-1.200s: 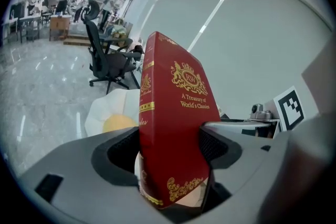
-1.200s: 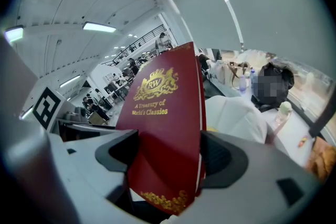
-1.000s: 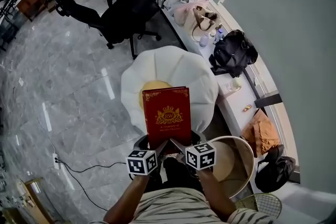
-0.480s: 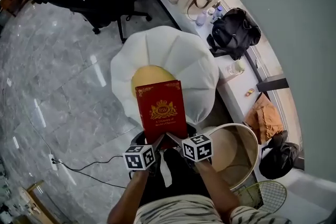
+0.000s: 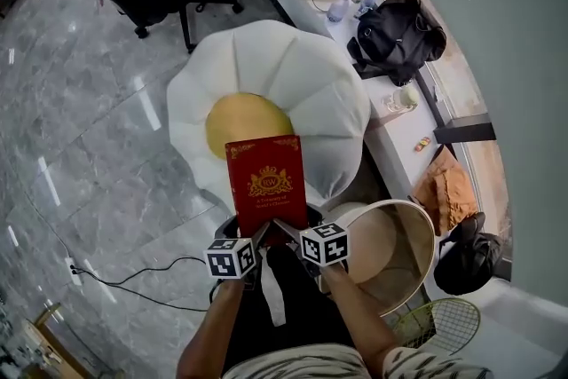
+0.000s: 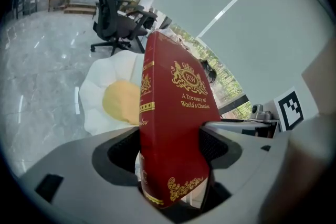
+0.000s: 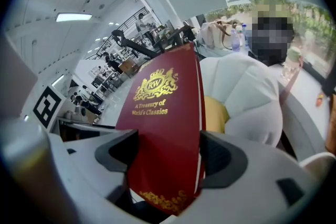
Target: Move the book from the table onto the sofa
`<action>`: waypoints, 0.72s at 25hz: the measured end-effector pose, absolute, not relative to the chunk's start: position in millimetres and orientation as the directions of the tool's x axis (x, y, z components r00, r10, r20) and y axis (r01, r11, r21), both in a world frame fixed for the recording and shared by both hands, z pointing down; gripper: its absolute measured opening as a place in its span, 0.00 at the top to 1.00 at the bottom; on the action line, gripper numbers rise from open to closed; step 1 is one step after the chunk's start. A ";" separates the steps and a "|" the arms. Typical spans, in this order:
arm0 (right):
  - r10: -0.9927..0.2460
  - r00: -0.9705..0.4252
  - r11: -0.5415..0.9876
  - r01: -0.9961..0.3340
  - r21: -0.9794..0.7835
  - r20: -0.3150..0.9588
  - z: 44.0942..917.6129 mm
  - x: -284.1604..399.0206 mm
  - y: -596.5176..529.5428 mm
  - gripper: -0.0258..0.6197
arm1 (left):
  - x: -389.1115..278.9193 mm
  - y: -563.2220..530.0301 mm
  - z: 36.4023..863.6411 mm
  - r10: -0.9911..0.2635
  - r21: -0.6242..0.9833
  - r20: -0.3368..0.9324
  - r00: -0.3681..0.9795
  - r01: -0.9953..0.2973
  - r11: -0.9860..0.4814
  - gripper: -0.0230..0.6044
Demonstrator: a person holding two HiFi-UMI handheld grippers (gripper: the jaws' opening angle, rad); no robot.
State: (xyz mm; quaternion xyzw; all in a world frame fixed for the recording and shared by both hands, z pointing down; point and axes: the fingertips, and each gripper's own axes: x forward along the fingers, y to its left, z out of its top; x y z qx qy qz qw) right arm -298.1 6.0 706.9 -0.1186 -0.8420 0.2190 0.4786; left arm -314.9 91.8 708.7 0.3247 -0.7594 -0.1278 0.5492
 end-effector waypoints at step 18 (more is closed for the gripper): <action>0.404 -0.419 0.884 -0.049 -0.464 0.813 858.0 -301.1 5.3 0.38 | -314.3 92.5 863.6 -0.635 0.598 0.766 -0.099 -0.253 0.761 0.40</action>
